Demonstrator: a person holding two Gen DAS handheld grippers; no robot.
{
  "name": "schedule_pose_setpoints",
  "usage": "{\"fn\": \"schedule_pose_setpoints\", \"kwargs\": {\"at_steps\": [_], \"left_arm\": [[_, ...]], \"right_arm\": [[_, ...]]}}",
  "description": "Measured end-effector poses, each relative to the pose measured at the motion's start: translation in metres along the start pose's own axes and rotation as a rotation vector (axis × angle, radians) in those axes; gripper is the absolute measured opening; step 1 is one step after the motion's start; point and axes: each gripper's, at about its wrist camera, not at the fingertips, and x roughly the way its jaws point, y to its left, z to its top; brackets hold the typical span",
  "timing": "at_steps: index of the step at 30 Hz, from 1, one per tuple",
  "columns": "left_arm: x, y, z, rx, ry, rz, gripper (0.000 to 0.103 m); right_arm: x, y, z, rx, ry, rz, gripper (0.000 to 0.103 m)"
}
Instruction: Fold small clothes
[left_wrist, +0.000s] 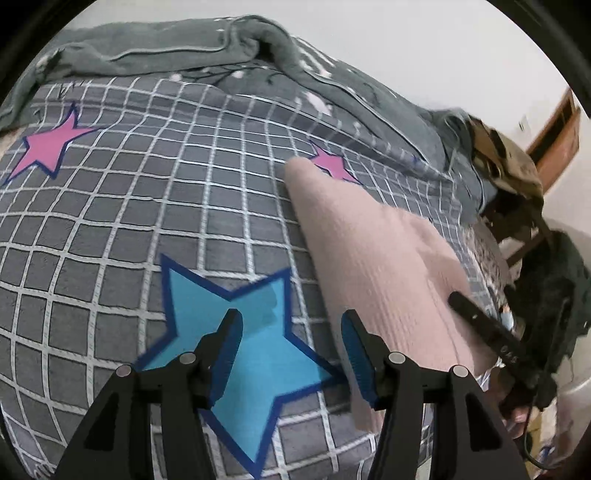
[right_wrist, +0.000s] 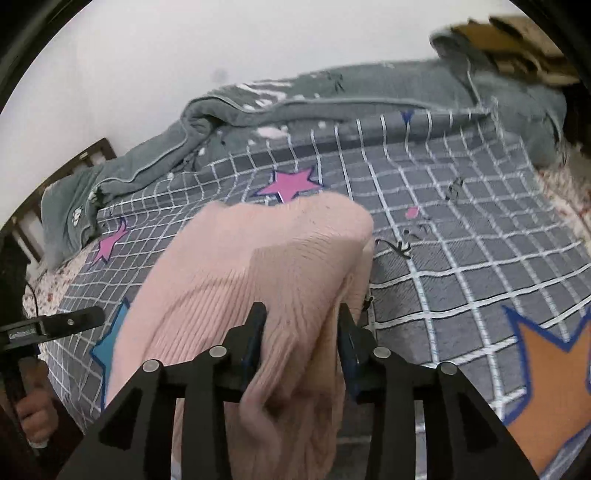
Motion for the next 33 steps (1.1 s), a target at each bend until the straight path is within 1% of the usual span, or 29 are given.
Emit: {"fn": "schedule_pose_setpoints", "kwargs": {"at_steps": [2, 4, 6, 8, 10, 12, 13, 15, 16, 17, 19, 21, 23, 24, 27, 28, 30, 31, 32, 33], "left_arm": [[-0.003, -0.009, -0.007, 0.035, 0.005, 0.01, 0.054], [-0.004, -0.019, -0.017, 0.086, 0.02, 0.02, 0.058], [-0.002, -0.027, -0.03, 0.143, 0.062, 0.025, 0.059], [-0.001, -0.032, -0.042, 0.178, 0.089, 0.023, 0.059], [-0.004, -0.037, -0.054, 0.213, 0.078, 0.037, 0.059], [-0.005, -0.04, -0.061, 0.228, 0.066, 0.05, 0.059], [-0.005, -0.041, -0.063, 0.227, 0.071, 0.047, 0.059], [-0.005, -0.043, -0.067, 0.22, 0.096, 0.005, 0.059], [-0.007, -0.046, -0.07, 0.218, 0.105, -0.021, 0.058], [-0.008, -0.048, -0.071, 0.222, 0.103, -0.024, 0.058], [-0.008, -0.055, -0.076, 0.248, 0.09, 0.016, 0.058], [-0.003, -0.062, -0.078, 0.275, 0.096, 0.053, 0.057], [0.004, -0.07, -0.079, 0.3, 0.103, 0.079, 0.057], [0.008, -0.074, -0.078, 0.315, 0.103, 0.096, 0.057], [0.018, -0.078, -0.077, 0.325, 0.109, 0.12, 0.045], [0.02, -0.078, -0.076, 0.31, 0.108, 0.119, 0.04], [0.02, -0.075, -0.073, 0.284, 0.099, 0.107, 0.036], [0.019, -0.074, -0.071, 0.275, 0.089, 0.1, 0.03], [0.018, -0.074, -0.069, 0.274, 0.082, 0.094, 0.025], [0.017, -0.074, -0.068, 0.275, 0.073, 0.098, 0.015]], "right_arm": [[-0.012, 0.002, -0.006, -0.023, -0.007, -0.003, 0.038], [-0.025, 0.003, -0.015, -0.048, -0.014, -0.003, 0.038], [-0.039, 0.003, -0.026, -0.062, -0.029, 0.005, 0.039], [-0.052, 0.003, -0.039, -0.086, -0.045, 0.024, 0.043], [-0.061, 0.004, -0.051, -0.123, -0.05, 0.033, 0.044], [-0.067, 0.004, -0.065, -0.16, -0.045, 0.043, 0.047], [-0.067, 0.005, -0.07, -0.174, -0.038, 0.045, 0.048], [-0.064, 0.004, -0.08, -0.198, -0.013, 0.021, 0.048], [-0.061, 0.004, -0.082, -0.198, -0.003, 0.009, 0.048], [-0.059, 0.002, -0.085, -0.189, 0.006, 0.004, 0.048], [-0.06, -0.001, -0.085, -0.163, -0.002, 0.024, 0.048], [-0.065, -0.001, -0.085, -0.147, -0.013, 0.052, 0.048], [-0.074, 0.004, -0.081, -0.157, -0.049, 0.077, 0.048], [-0.08, 0.008, -0.078, -0.17, -0.081, 0.083, 0.048], [-0.089, 0.013, -0.066, -0.163, -0.148, 0.076, 0.049], [-0.087, 0.012, -0.061, -0.144, -0.157, 0.081, 0.049], [-0.075, 0.007, -0.051, -0.091, -0.144, 0.103, 0.049], [-0.066, 0.004, -0.048, -0.064, -0.124, 0.109, 0.044], [-0.055, 0.001, -0.045, -0.032, -0.094, 0.113, 0.013], [-0.044, -0.003, -0.044, 0.004, -0.057, 0.137, 0.007]]}}
